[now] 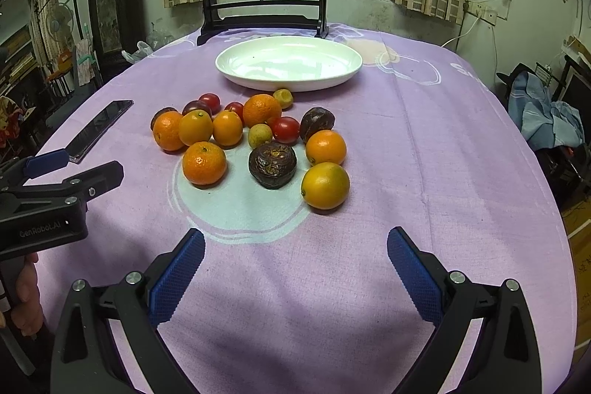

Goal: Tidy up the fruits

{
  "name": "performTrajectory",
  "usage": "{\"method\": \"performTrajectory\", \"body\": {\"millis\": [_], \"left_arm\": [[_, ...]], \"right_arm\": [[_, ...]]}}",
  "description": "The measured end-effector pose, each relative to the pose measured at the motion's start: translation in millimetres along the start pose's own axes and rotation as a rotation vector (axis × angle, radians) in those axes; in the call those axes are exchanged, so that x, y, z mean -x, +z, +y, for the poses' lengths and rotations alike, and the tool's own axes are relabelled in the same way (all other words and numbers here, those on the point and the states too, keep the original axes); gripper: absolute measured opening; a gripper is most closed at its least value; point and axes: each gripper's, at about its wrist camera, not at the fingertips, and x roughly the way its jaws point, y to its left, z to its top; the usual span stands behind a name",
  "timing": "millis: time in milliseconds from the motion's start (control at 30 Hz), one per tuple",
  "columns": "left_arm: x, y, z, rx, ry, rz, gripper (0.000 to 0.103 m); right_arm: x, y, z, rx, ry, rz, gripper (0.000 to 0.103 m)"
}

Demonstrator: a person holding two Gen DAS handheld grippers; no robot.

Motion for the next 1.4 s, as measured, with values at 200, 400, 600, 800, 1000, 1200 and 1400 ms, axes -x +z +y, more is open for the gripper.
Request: {"method": "performTrajectory", "body": {"millis": [200, 400, 600, 800, 1000, 1200, 1400], "left_arm": [[-1.2, -0.7, 0.8, 0.008, -0.005, 0.006, 0.099], [-3.5, -1.6, 2.2, 0.022, -0.006, 0.02, 0.099], [-2.2, -1.9, 2.8, 0.026, -0.006, 0.015, 0.099], [-2.0, -1.6, 1.9, 0.023, -0.006, 0.02, 0.099], [-2.2, -1.8, 1.8, 0.024, -0.005, 0.02, 0.099], [-3.3, -3.5, 0.8, 0.021, -0.004, 0.022, 0.099], [-4.4, -3.6, 0.9, 0.022, -0.004, 0.022, 0.099]], "right_arm": [[0.3, -0.7, 0.1, 0.001, 0.002, 0.0, 0.1], [-0.1, -1.4, 1.5, 0.011, -0.013, 0.003, 0.1], [-0.5, -2.7, 5.3, 0.029, -0.027, 0.004, 0.1], [-1.1, -3.3, 5.3, 0.029, -0.027, 0.007, 0.1], [-3.1, -4.8, 4.4, 0.02, -0.02, 0.013, 0.1], [-3.3, -5.2, 4.6, 0.026, -0.018, 0.014, 0.1], [-3.1, -5.0, 4.5, 0.026, -0.016, 0.015, 0.1]]}}
